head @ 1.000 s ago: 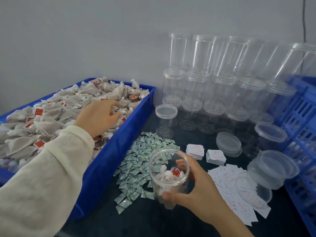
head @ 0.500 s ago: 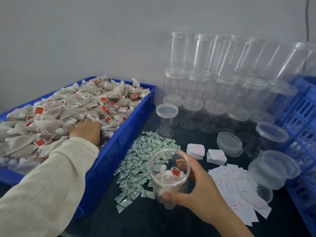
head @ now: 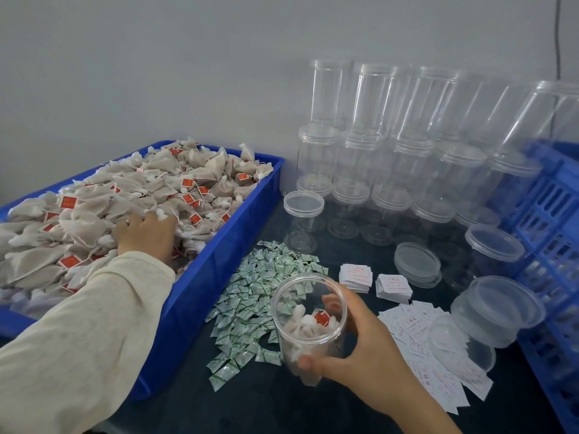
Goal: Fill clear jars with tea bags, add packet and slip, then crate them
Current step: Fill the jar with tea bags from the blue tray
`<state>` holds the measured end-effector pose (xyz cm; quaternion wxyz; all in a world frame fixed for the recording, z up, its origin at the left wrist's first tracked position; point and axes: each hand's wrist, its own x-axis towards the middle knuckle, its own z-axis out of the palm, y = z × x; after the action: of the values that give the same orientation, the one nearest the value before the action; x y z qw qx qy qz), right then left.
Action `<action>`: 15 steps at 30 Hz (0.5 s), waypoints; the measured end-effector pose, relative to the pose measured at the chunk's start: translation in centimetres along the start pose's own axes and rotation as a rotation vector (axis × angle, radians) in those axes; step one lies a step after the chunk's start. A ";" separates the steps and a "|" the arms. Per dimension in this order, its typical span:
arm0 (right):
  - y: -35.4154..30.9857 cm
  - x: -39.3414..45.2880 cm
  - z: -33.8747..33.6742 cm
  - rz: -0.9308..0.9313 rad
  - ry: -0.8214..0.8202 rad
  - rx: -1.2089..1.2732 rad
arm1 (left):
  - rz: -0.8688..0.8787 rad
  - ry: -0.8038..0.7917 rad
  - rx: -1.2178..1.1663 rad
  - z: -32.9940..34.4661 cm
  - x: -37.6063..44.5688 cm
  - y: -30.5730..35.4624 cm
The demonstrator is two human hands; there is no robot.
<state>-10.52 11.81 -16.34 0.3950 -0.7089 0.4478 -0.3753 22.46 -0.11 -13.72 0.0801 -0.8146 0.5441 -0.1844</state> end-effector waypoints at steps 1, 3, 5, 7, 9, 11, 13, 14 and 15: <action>0.1 0.0 0.0 0.015 0.004 -0.008 | -0.003 0.010 0.004 0.0 0.1 0.0; 0.3 -0.1 -0.1 0.030 0.011 -0.007 | -0.021 0.027 0.006 0.1 0.2 0.1; 0.3 -0.1 -0.2 0.038 0.013 -0.013 | -0.049 0.031 0.010 0.1 0.3 0.2; 0.5 -0.2 -0.4 0.041 0.015 -0.027 | -0.060 0.026 0.028 0.1 0.3 0.2; 0.7 -0.2 -0.5 0.051 0.016 -0.030 | -0.045 0.038 0.041 0.1 0.4 0.0; 0.9 -0.3 -0.5 0.062 0.015 -0.018 | -0.041 0.053 0.004 0.1 0.3 -0.2; 1.0 -0.3 -0.6 0.066 0.015 -0.013 | -0.069 0.085 -0.090 0.0 0.2 -0.4; 1.1 -0.3 -0.6 0.068 0.017 -0.008 | -0.084 0.114 -0.154 -0.2 0.1 -0.5; 1.2 -0.3 -0.6 0.070 0.021 -0.004 | -0.092 0.147 -0.223 -0.3 0.1 -0.6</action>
<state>-11.52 11.62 -17.20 0.4017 -0.6897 0.4772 -0.3678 22.90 0.08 -13.23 -0.0594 -0.8270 0.5274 -0.1855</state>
